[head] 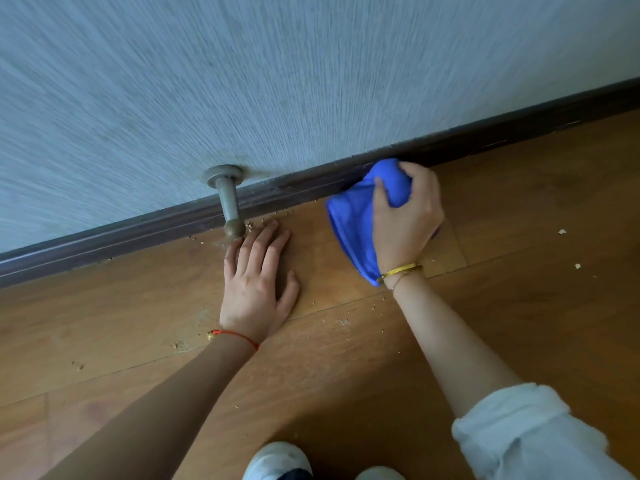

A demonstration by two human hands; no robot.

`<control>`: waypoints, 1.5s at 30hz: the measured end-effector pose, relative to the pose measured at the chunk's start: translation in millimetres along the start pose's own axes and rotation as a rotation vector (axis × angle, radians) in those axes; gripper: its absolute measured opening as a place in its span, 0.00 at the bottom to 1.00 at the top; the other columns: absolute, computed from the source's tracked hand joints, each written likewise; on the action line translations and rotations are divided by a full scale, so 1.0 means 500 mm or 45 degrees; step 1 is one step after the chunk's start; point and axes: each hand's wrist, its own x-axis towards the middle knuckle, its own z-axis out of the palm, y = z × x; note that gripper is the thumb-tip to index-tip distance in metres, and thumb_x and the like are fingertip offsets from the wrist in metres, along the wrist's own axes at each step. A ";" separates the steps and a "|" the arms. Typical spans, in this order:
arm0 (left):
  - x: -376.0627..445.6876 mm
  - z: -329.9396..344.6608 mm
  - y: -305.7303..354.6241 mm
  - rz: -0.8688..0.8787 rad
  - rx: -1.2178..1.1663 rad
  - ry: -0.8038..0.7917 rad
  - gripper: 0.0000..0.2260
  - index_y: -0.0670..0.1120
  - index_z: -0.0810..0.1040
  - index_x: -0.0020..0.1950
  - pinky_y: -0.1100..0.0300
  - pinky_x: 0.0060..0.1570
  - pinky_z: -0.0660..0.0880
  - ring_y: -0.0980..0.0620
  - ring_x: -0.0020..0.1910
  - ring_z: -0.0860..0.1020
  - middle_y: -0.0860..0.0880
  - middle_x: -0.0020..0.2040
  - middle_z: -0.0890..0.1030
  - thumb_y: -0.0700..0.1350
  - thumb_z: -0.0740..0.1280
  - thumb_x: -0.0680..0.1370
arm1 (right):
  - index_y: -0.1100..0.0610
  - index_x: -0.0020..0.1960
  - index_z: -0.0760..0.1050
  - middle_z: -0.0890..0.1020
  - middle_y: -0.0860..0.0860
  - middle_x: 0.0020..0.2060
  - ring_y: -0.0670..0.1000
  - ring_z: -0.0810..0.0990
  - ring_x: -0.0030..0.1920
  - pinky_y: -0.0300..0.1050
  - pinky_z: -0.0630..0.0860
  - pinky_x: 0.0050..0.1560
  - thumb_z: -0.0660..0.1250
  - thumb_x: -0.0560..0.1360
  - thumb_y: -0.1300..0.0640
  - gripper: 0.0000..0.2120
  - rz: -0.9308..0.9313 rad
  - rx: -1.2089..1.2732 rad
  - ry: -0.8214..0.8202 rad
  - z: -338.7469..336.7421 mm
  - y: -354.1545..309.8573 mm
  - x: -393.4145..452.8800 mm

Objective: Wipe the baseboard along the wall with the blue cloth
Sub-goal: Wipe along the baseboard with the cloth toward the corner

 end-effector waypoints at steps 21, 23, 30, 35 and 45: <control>-0.001 -0.002 -0.002 -0.004 0.005 -0.013 0.24 0.43 0.72 0.75 0.41 0.77 0.59 0.43 0.77 0.67 0.44 0.76 0.71 0.51 0.62 0.79 | 0.61 0.50 0.80 0.82 0.54 0.46 0.54 0.81 0.48 0.38 0.74 0.53 0.75 0.70 0.64 0.10 -0.010 0.038 -0.104 -0.010 0.019 0.005; 0.000 -0.001 0.000 -0.009 0.002 -0.013 0.24 0.43 0.72 0.75 0.41 0.77 0.58 0.43 0.77 0.67 0.44 0.76 0.71 0.50 0.62 0.80 | 0.61 0.51 0.80 0.83 0.53 0.47 0.51 0.81 0.49 0.39 0.76 0.53 0.75 0.70 0.62 0.11 0.115 0.060 0.005 -0.024 0.034 0.031; -0.002 0.000 0.002 -0.011 0.009 -0.001 0.24 0.43 0.73 0.74 0.41 0.77 0.58 0.42 0.76 0.67 0.44 0.75 0.72 0.50 0.62 0.79 | 0.61 0.52 0.79 0.82 0.53 0.47 0.51 0.81 0.49 0.39 0.76 0.53 0.75 0.72 0.61 0.11 0.042 0.080 -0.042 -0.006 0.019 -0.002; -0.001 0.001 -0.001 0.000 0.013 0.009 0.24 0.43 0.73 0.74 0.41 0.77 0.58 0.42 0.76 0.68 0.44 0.75 0.72 0.50 0.62 0.79 | 0.61 0.49 0.79 0.81 0.53 0.44 0.53 0.79 0.47 0.44 0.76 0.50 0.75 0.71 0.63 0.09 -0.082 0.048 -0.138 -0.004 0.023 -0.003; 0.000 0.000 -0.001 0.002 0.012 -0.002 0.24 0.43 0.72 0.74 0.43 0.78 0.56 0.42 0.76 0.67 0.44 0.76 0.71 0.51 0.62 0.80 | 0.64 0.48 0.79 0.81 0.56 0.45 0.57 0.79 0.48 0.39 0.71 0.52 0.74 0.71 0.65 0.08 -0.044 0.021 -0.092 0.004 0.005 -0.010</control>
